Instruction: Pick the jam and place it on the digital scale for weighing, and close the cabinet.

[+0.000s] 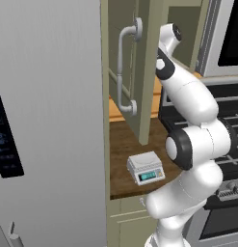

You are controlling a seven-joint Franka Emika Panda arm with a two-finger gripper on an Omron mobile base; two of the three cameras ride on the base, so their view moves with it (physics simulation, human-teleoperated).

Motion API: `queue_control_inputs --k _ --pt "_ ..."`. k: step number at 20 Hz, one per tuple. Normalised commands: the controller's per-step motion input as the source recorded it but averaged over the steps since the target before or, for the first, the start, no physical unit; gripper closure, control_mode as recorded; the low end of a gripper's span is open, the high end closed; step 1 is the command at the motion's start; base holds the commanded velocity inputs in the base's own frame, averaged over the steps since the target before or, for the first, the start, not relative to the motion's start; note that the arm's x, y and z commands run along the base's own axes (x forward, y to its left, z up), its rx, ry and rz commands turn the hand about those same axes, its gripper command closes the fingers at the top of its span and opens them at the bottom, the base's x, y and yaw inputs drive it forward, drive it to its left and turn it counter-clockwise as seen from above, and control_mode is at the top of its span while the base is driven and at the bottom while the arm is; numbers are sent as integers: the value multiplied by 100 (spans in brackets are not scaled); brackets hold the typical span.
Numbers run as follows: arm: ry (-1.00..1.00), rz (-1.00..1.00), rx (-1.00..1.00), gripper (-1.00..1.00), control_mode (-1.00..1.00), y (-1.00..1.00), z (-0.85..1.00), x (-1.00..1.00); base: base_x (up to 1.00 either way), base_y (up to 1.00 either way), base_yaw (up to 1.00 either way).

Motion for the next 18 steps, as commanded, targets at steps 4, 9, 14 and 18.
queue_control_inputs --k 4,9,14,18 --pt "5 0 1 -100 -100 -12 -9 0 0 0 0" --pt "3 0 0 -100 -100 -3 -5 8 0 0 0" --pt "4 0 0 -100 -100 0 -5 19 0 0 0" --pt "3 0 0 -100 -100 5 -9 7 0 0 0"
